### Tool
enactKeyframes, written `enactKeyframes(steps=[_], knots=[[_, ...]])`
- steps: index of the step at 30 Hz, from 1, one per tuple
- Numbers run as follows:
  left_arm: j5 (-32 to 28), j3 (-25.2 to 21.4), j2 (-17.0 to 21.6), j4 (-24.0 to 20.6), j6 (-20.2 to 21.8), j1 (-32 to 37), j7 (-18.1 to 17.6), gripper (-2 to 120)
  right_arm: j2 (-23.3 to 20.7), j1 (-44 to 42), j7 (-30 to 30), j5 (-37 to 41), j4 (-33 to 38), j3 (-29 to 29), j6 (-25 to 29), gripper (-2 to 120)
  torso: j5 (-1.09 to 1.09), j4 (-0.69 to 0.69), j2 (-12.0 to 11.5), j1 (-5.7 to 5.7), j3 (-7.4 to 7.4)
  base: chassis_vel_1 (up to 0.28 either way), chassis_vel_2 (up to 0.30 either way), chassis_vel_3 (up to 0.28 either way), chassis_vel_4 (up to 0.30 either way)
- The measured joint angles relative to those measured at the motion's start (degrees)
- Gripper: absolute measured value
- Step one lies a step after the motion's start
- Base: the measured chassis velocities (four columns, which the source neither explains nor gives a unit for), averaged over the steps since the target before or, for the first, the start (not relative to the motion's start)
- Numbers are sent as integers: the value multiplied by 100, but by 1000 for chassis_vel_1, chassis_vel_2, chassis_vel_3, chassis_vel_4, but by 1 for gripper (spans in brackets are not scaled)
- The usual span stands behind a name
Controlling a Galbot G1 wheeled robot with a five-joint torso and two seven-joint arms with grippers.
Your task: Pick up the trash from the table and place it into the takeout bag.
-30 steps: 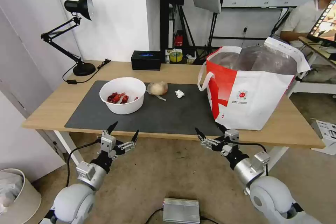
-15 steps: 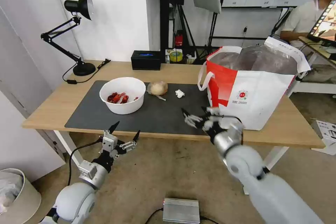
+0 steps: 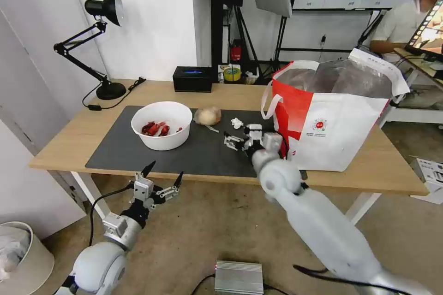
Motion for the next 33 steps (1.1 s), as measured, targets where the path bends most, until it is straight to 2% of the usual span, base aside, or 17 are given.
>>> enactKeyframes(steps=[6, 11, 14, 26, 33], knots=[[12, -3, -11, 29, -15, -5, -2, 100, 360, 691, 306, 127, -907, -95, -131, 100, 0, -1, 0, 0, 0, 0, 0, 0, 0], [24, -14, -13, 47, -48, 5, -3, 100, 536, 883, 430, 83, -1339, -184, -135, 100, 1, -1, 0, 0, 0, 0, 0, 0, 0], [28, -22, -18, 86, -99, 15, -2, 100, 784, 1035, 519, -73, -1818, -198, -90, 100, 1, -1, 0, 0, 0, 0, 0, 0, 0], [38, 18, -41, 106, -113, 15, 2, 100, 1323, 1357, 664, -364, -2716, -168, -45, 100, 1, -1, 0, -1, 0, 0, 0, 0, 0], [73, 26, -59, 104, -118, 33, 3, 100, 1460, 1423, 696, -632, -2988, -105, 4, 100, 1, -1, 0, 0, 0, 0, 0, 0, 0]])
